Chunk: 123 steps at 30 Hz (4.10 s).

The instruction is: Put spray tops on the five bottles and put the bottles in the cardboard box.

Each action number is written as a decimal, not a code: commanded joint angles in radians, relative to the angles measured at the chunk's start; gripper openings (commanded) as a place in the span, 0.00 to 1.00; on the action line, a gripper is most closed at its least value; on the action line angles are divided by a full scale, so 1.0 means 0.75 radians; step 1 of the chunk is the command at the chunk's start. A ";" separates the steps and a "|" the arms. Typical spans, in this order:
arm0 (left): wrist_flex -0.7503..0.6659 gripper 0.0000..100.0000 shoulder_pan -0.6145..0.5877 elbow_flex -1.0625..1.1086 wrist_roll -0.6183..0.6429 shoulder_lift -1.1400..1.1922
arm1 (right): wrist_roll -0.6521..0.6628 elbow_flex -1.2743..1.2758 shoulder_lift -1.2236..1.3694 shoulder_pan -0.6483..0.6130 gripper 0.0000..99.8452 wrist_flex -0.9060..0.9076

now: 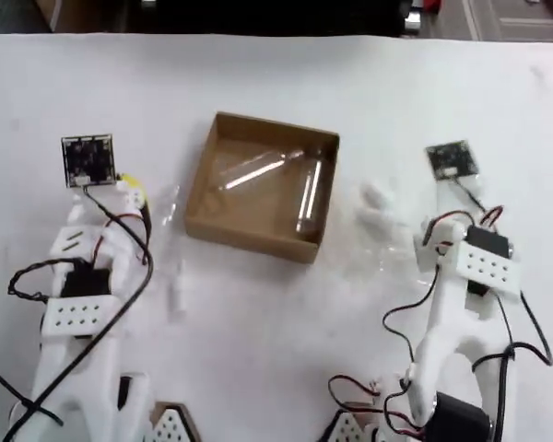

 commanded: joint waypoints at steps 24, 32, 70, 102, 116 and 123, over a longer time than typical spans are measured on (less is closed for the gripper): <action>1.270 0.11 0.351 -1.557 -0.393 0.926 | -0.550 -0.023 -0.026 -0.457 0.16 -0.077; 1.592 0.12 0.355 -2.625 -0.378 1.750 | -0.536 0.235 -0.040 -0.459 0.16 -0.379; 1.972 0.02 0.369 -3.406 0.016 2.542 | -0.534 0.245 -0.026 -0.455 0.16 -0.480; 1.968 0.02 0.394 -2.635 -0.270 2.092 | -0.534 0.264 -0.028 -0.435 0.16 -0.478; 1.970 0.13 0.384 -2.619 -0.137 1.893 | -0.534 0.264 -0.028 -0.435 0.16 -0.478; 1.966 0.13 0.418 -2.662 -0.233 1.499 | -0.534 0.264 -0.030 -0.435 0.16 -0.478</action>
